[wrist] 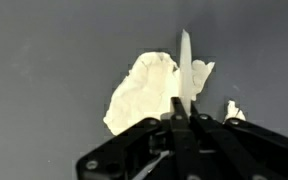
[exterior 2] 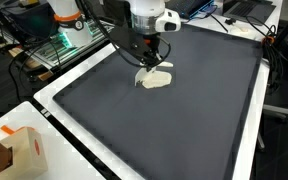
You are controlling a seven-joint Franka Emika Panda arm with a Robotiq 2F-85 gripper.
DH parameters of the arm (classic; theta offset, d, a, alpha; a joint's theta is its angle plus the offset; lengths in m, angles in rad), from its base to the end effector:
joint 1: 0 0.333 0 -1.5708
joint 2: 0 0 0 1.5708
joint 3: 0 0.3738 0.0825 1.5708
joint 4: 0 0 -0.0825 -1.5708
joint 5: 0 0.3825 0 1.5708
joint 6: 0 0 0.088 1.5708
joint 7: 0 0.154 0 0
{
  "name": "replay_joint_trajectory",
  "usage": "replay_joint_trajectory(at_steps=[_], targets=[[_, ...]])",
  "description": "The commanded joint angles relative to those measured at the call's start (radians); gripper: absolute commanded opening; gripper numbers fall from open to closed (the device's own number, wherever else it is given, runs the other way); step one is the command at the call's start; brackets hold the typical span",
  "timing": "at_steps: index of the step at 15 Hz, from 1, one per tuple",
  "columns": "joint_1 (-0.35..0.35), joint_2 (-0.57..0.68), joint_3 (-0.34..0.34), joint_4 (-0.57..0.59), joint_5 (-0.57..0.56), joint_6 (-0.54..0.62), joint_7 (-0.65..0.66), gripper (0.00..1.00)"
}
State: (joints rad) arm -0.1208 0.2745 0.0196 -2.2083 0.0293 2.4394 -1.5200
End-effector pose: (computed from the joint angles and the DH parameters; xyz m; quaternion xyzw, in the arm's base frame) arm 0.5586 -0.0558 0.2609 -0.7661 -0.6423 0.0063 0.0239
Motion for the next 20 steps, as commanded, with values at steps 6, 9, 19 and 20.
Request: replay_joint_trajectory(at_steps=[6, 9, 19, 20], targets=[[-0.037, 0.066, 0.079, 0.031, 0.158, 0.013, -0.261, 0.01], [-0.028, 0.085, 0.098, 0.051, 0.203, 0.016, -0.275, 0.01], [-0.009, 0.063, 0.041, 0.015, 0.123, 0.036, -0.107, 0.01], [-0.009, 0.052, 0.032, 0.003, 0.111, 0.03, -0.087, 0.01]])
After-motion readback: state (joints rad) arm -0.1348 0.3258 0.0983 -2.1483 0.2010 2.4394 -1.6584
